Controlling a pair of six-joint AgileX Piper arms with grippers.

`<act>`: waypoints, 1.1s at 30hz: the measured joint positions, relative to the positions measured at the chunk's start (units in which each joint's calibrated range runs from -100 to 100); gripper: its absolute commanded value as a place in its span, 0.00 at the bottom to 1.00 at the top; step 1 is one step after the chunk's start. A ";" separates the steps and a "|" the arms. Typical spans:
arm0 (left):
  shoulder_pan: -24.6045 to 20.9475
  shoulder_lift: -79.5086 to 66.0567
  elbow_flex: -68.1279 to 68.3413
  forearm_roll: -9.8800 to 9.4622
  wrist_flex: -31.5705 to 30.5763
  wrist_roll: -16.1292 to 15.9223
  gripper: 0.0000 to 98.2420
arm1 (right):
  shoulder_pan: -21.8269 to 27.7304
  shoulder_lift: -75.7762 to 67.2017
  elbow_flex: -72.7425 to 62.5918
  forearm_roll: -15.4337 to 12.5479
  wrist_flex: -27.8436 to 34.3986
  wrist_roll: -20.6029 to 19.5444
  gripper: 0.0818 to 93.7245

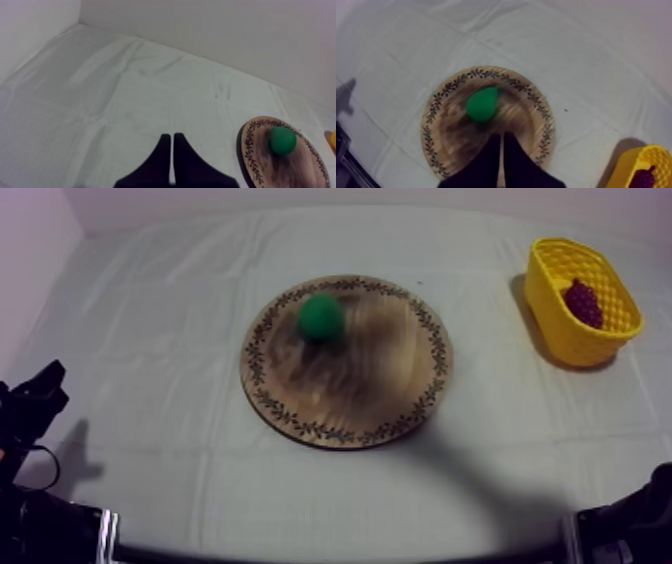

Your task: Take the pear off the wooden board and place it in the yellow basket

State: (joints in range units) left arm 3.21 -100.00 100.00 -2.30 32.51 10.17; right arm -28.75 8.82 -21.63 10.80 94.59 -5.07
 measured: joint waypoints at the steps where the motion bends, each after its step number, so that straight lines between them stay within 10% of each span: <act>1: 0.00 0.00 0.00 0.00 0.00 0.00 0.00 | -0.28 1.98 -2.35 0.00 1.08 -0.70 0.00; 30: 0.00 0.00 0.00 0.00 0.00 0.00 0.00 | -1.72 27.57 -11.64 -2.92 3.51 -12.31 0.01; 33: 0.00 0.00 0.00 0.00 0.00 0.00 0.00 | -1.29 28.26 -12.12 -3.70 3.43 -12.31 0.28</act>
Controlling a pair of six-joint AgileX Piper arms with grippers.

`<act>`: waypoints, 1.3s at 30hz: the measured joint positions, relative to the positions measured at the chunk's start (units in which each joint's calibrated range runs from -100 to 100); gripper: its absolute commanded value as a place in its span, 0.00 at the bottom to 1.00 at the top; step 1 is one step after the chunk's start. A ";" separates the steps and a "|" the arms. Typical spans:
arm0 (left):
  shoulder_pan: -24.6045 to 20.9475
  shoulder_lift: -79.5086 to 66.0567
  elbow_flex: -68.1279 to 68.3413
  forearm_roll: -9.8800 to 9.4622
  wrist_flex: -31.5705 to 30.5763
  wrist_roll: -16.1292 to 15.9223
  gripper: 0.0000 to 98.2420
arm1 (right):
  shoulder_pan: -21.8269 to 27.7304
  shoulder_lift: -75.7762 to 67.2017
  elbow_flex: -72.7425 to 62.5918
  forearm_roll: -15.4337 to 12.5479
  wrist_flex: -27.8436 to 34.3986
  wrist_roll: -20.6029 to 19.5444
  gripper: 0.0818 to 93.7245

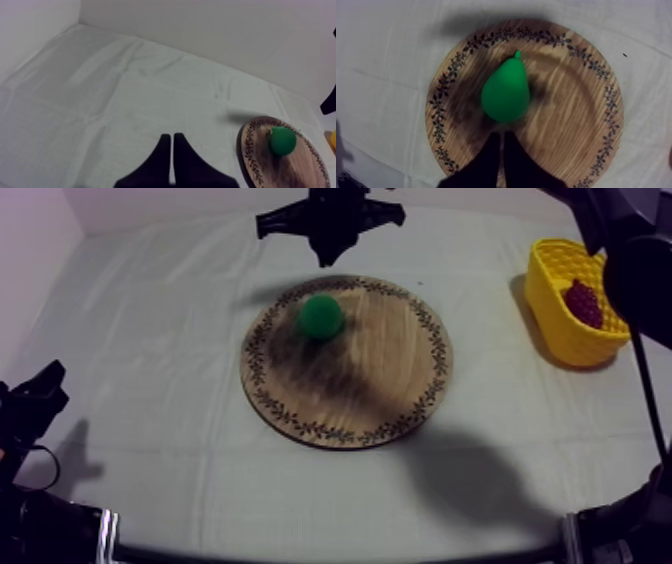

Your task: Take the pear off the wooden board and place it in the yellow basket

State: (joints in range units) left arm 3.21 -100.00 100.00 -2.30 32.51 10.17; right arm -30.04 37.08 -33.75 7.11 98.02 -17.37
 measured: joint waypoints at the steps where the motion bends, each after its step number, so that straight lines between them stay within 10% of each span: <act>1: 0.00 0.00 0.00 0.00 0.00 0.00 0.00 | 0.10 0.09 -0.07 -0.20 0.07 0.00 0.41; 5: 0.00 0.00 0.00 0.00 0.00 0.00 0.00 | 0.23 0.34 -0.29 -0.23 0.07 -0.45 0.82; 9: 0.00 0.00 0.00 0.00 0.00 0.00 0.00 | 0.35 0.39 -0.29 -0.38 0.07 -0.82 0.94; 39: 0.00 0.00 0.00 -0.05 0.00 0.00 0.00 | 0.90 17.51 -4.54 -2.65 -4.16 1.65 0.92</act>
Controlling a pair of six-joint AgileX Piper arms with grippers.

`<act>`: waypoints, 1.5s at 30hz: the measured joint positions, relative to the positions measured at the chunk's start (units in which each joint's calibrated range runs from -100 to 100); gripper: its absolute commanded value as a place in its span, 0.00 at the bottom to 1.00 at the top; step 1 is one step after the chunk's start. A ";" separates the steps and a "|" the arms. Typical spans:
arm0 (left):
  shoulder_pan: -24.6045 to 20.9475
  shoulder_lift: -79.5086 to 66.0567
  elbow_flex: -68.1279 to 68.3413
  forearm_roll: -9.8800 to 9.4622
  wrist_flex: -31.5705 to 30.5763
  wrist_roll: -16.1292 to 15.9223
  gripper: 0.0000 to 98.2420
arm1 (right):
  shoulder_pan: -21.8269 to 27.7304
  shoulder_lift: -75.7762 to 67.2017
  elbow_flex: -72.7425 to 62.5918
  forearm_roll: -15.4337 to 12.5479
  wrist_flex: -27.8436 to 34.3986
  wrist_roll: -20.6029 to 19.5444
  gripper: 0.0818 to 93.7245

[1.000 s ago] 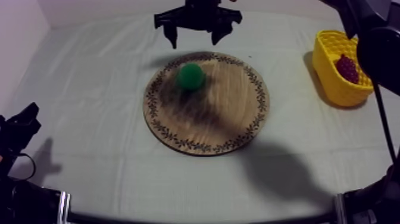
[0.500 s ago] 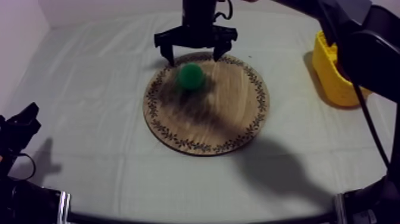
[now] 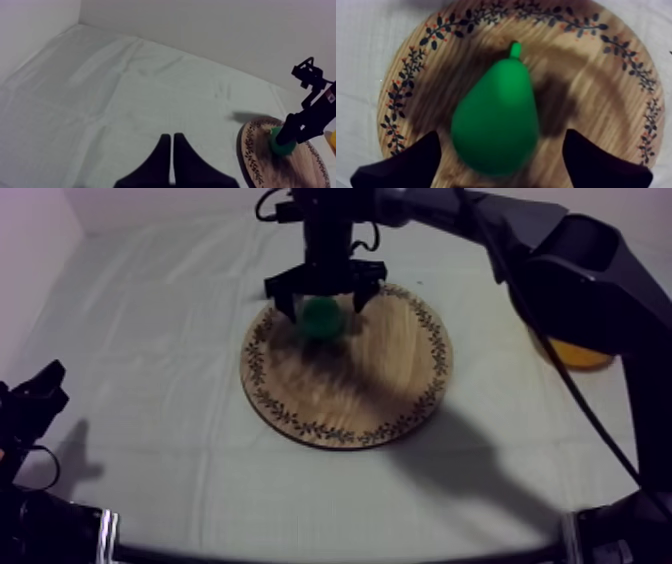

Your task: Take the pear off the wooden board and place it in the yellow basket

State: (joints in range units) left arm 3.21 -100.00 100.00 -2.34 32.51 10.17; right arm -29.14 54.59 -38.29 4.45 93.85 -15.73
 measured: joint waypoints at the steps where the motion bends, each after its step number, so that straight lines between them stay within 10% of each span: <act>1: 0.00 0.00 0.00 0.00 0.00 0.00 0.00 | 0.00 0.54 -0.37 -0.14 0.00 0.07 0.91; 17: 0.00 0.00 0.00 0.00 0.00 0.00 0.00 | 0.54 4.45 -4.15 -0.45 -3.03 2.62 0.35; 31: 0.00 0.00 0.00 0.00 0.00 0.00 0.00 | 3.10 -10.72 6.09 2.78 -3.56 6.39 0.36; 45: 0.00 0.00 0.00 0.00 0.00 0.00 0.00 | 17.57 -42.98 28.34 9.42 -11.18 16.49 0.39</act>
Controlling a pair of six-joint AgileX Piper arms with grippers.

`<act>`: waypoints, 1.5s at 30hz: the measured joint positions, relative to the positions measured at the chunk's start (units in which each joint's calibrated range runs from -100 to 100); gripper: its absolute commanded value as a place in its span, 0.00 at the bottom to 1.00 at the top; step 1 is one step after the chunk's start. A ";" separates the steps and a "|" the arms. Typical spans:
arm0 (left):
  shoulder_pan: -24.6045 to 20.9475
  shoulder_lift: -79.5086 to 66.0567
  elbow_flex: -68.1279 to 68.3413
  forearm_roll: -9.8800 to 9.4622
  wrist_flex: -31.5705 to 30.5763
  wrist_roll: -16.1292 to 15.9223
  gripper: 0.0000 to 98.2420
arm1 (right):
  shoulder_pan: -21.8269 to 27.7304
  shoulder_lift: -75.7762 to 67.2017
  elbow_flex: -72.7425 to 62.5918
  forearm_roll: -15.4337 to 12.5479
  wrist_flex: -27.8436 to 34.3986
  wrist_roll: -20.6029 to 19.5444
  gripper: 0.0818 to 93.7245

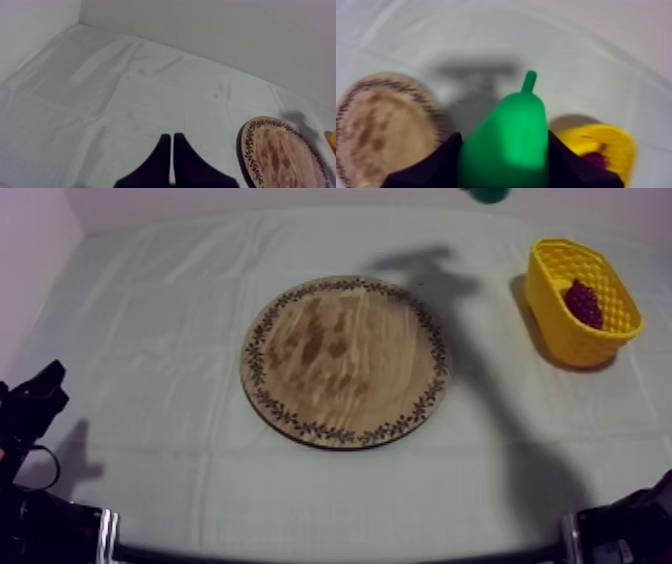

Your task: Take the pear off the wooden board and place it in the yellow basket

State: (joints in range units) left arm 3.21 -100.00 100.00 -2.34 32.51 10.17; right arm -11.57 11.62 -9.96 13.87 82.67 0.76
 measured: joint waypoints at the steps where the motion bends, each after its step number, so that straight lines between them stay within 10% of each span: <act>1: 0.00 0.00 0.00 0.00 0.00 0.00 0.00 | 1.37 -2.31 1.90 0.63 -0.74 0.77 0.39; 14: 0.00 0.00 0.00 0.00 0.00 0.00 0.00 | 14.54 -17.55 25.53 4.40 -12.23 3.14 0.40; 29: 0.00 0.00 0.00 0.00 0.00 0.00 0.00 | 17.10 -9.15 41.28 5.20 -23.27 -0.47 0.43; 45: 0.00 0.00 0.00 0.05 0.00 0.00 0.00 | 19.17 1.13 34.71 2.14 -32.25 1.54 0.76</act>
State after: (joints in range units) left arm 3.21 -100.00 100.00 -2.29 32.51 10.17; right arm 7.60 12.75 24.76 16.01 50.42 2.30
